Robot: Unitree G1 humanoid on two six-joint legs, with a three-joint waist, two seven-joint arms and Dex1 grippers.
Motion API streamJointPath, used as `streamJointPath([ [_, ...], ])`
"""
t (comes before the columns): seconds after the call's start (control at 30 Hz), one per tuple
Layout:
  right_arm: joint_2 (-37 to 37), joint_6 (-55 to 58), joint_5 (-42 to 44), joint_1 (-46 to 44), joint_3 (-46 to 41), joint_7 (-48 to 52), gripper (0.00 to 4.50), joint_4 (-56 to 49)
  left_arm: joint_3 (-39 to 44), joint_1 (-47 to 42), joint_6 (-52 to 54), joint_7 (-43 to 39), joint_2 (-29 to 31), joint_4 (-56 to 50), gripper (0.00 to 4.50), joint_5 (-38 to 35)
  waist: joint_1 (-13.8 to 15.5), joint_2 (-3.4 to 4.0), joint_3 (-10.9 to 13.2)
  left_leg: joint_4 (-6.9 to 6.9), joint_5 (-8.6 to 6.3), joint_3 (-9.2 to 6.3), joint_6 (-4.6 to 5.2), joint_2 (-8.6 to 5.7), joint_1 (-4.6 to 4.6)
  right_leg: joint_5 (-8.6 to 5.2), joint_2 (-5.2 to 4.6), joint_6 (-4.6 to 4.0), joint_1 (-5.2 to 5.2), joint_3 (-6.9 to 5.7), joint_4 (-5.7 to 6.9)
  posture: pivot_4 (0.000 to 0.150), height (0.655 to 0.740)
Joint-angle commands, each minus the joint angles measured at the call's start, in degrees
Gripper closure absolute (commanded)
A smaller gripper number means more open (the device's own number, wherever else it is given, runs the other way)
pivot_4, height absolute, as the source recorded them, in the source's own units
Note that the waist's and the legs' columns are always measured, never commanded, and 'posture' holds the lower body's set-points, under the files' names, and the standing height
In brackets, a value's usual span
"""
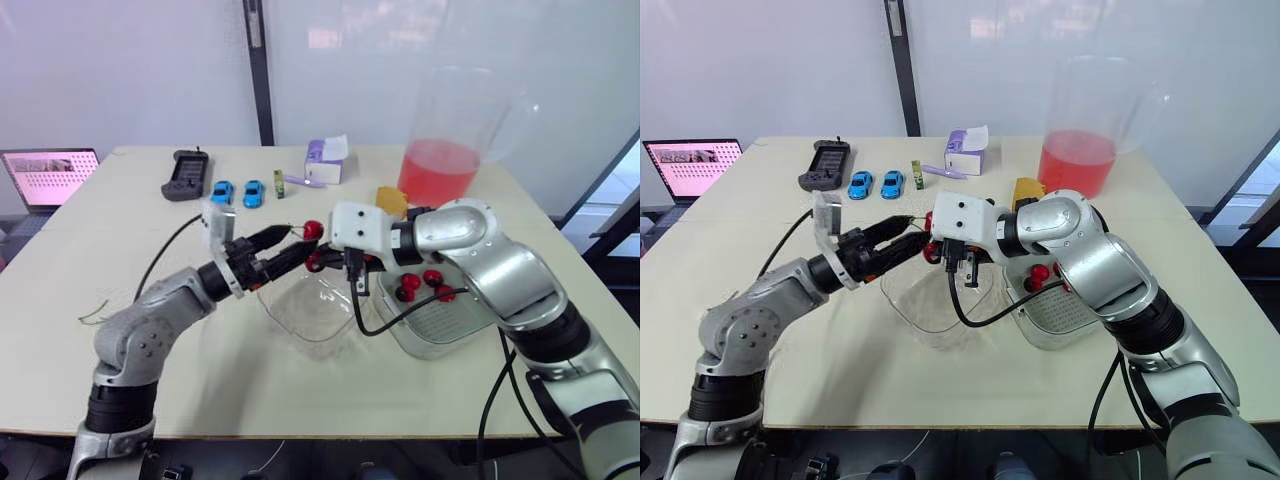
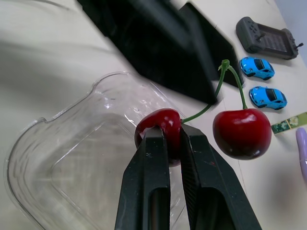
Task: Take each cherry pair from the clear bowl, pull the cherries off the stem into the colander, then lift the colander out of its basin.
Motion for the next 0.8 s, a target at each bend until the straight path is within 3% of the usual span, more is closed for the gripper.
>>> streamJointPath([
  [0.03,0.3,-0.1,0.4,-1.9,-1.1,-0.1,4.50,-0.9,-0.9,-0.4,-4.3,-0.4,0.1,-1.1,0.00,4.2,0.2,0.00,0.0,0.00,0.00,0.00,0.00,0.00,0.00,0.00,0.00,0.00,0.00,0.00,0.00,0.150,0.7400],
  [0.2,0.3,0.3,0.5,-1.9,-1.0,-0.1,4.50,-1.1,-0.8,-1.3,-8.1,0.9,-1.4,0.7,0.00,8.2,0.4,0.00,0.0,0.01,0.00,0.01,0.00,0.00,0.00,0.00,0.00,0.00,0.00,0.00,0.00,0.150,0.7400],
  [0.8,0.1,0.5,0.3,-2.0,-0.8,0.1,4.50,-0.5,-0.2,-1.2,-8.6,0.5,-3.0,-1.4,0.00,7.5,0.4,0.00,0.0,0.02,0.00,0.01,0.00,-0.01,0.00,0.00,-0.01,0.00,0.01,0.00,0.00,0.150,0.7400],
])
